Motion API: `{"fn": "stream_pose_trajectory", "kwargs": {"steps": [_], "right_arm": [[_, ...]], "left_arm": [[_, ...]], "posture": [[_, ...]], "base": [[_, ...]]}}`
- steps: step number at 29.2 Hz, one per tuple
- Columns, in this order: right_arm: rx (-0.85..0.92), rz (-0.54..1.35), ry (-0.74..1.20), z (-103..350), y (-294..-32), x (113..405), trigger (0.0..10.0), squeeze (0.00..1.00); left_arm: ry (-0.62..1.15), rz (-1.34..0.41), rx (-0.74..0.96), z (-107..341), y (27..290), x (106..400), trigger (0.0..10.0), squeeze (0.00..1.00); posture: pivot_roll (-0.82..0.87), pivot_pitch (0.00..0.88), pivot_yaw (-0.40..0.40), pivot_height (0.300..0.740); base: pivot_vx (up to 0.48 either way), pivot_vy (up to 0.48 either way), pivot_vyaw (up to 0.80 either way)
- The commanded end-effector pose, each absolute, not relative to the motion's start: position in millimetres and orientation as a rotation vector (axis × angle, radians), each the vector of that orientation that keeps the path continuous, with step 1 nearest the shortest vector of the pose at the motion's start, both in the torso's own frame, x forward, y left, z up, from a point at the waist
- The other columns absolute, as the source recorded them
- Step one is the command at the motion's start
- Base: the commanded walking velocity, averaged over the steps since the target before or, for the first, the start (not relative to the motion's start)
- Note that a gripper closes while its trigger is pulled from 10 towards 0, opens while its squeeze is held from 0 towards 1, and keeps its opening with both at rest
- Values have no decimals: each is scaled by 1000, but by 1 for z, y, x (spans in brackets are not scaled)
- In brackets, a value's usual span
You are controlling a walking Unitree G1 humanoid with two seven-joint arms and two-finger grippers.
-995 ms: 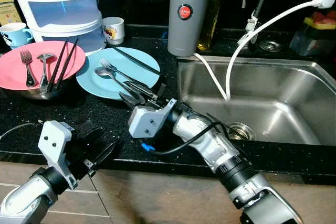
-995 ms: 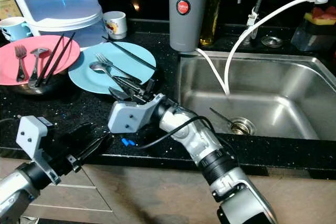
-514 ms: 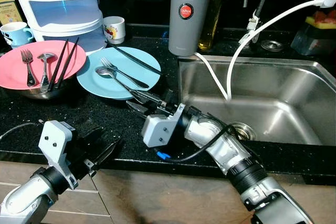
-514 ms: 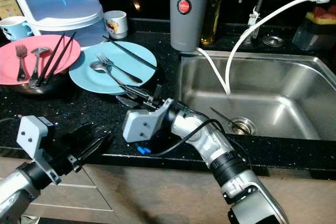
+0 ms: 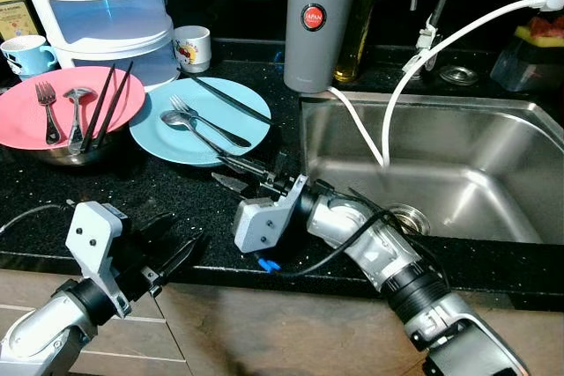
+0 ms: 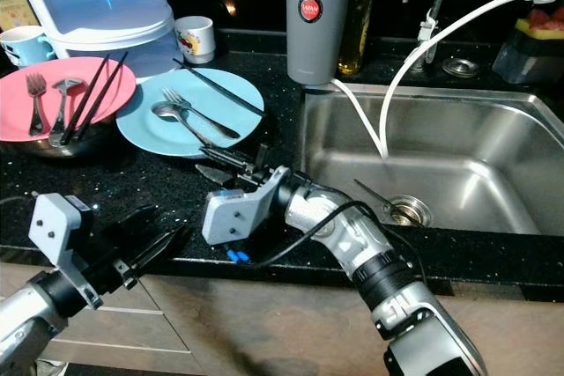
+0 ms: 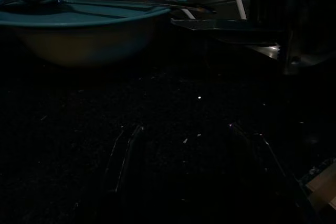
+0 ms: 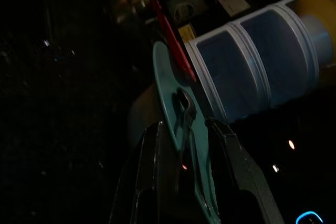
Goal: Kitchen organization
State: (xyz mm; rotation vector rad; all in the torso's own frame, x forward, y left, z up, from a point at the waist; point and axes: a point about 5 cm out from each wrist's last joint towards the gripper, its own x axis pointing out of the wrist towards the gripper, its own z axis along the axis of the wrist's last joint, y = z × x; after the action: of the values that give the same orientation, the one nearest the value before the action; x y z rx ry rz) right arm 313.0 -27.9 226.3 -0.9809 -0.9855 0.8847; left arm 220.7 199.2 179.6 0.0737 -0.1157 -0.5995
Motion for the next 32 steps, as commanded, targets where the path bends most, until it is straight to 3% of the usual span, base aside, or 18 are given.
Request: {"fn": "stream_pose_trajectory", "kwargs": {"steps": [1,14,15,16,17,18,20,24,25,27,29,30,32], "right_arm": [[-1023,874,-980,226,-29,316,10000,0],[-1035,829,-971,227,-36,321,10000,0],[-1029,829,-973,226,-36,321,9216,0],[-1028,828,-975,226,-36,320,7216,0],[-1026,828,-976,226,-35,320,7216,0],[-1022,828,-978,226,-35,320,4392,0],[-1017,828,-979,226,-35,320,2863,0],[-1013,825,-977,226,-35,320,1843,0],[-1013,825,-977,226,-35,320,1843,0],[-1013,823,-978,226,-36,320,2824,0],[-1013,822,-978,227,-36,321,2941,0],[-1013,821,-978,227,-36,321,3804,0],[-1016,819,-977,227,-37,321,4627,0]], "left_arm": [[-95,-611,72,176,197,223,10000,0],[-101,-618,74,176,196,224,10000,0],[-103,-619,73,176,196,224,10000,0],[-103,-619,73,176,196,224,10000,0],[-102,-619,73,176,196,224,10000,0],[-103,-619,73,176,196,224,10000,0],[-103,-620,73,176,196,224,10000,0],[-102,-621,73,176,196,224,10000,0],[-102,-621,73,176,196,224,10000,0],[-101,-621,73,176,196,224,10000,0],[-101,-622,73,176,196,224,10000,0],[-101,-622,73,176,196,224,10000,0],[-100,-622,73,176,195,224,10000,0]], "posture": [[90,89,-1,740],[85,67,4,740],[85,65,5,740],[84,64,6,740],[84,64,6,740],[84,64,6,740],[84,64,6,740],[85,69,6,740],[85,69,6,740],[85,73,7,740],[85,74,7,740],[85,74,7,740],[84,77,7,740]], "base": [[0,0,0],[0,0,0],[0,0,0],[0,0,0],[0,0,0],[0,0,0],[0,0,0],[0,0,0],[0,0,0],[0,0,0],[0,0,0],[0,0,0],[0,0,0]]}}
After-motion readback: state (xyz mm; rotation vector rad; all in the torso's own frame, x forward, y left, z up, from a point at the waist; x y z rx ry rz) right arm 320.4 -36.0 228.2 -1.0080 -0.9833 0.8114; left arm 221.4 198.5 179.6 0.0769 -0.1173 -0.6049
